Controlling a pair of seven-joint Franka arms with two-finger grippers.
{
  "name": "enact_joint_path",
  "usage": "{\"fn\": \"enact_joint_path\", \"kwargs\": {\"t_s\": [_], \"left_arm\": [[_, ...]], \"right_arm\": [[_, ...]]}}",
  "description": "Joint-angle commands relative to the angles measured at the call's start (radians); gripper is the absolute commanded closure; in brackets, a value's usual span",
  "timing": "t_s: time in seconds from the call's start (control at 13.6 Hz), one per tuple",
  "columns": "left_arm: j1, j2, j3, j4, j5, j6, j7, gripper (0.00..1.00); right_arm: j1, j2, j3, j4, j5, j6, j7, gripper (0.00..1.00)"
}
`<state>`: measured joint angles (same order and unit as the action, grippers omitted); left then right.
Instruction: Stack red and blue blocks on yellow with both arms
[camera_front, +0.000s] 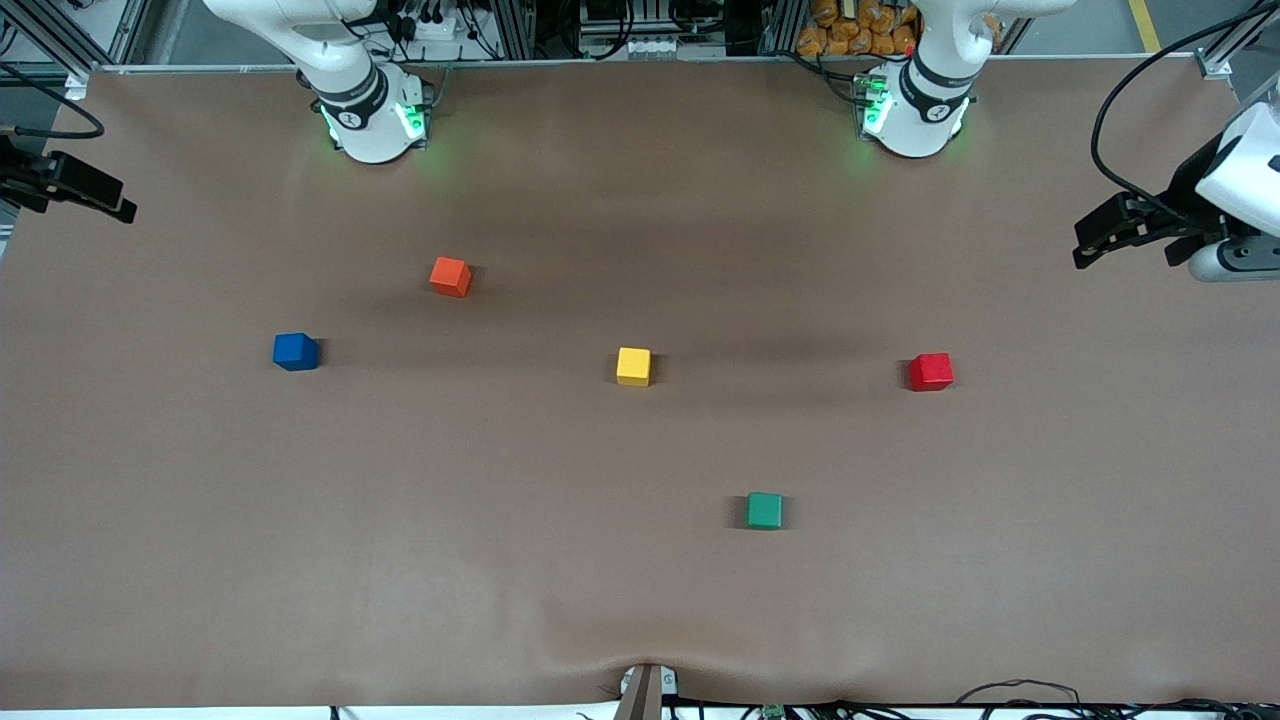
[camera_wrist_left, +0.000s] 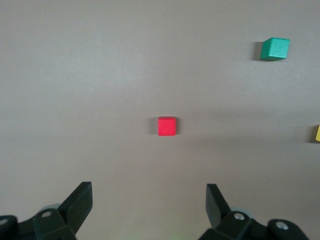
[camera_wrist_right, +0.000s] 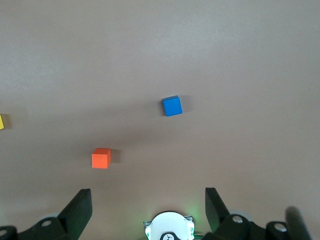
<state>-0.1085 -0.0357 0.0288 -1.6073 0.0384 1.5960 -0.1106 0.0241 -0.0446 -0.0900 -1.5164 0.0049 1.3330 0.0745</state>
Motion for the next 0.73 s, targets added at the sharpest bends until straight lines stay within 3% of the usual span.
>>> {"fn": "enact_joint_path", "kwargs": {"t_s": [0.0,0.66], "left_arm": [[0.001,0.000,0.002,-0.002,-0.017,-0.007,0.011,0.00],[0.001,0.003,0.002,-0.060,-0.017,0.001,0.009,0.00]], "right_arm": [[-0.003,0.005,0.003,0.010,-0.016,-0.011,0.015,0.00],[-0.004,0.005,0.003,0.010,-0.016,-0.011,0.015,0.00]]}}
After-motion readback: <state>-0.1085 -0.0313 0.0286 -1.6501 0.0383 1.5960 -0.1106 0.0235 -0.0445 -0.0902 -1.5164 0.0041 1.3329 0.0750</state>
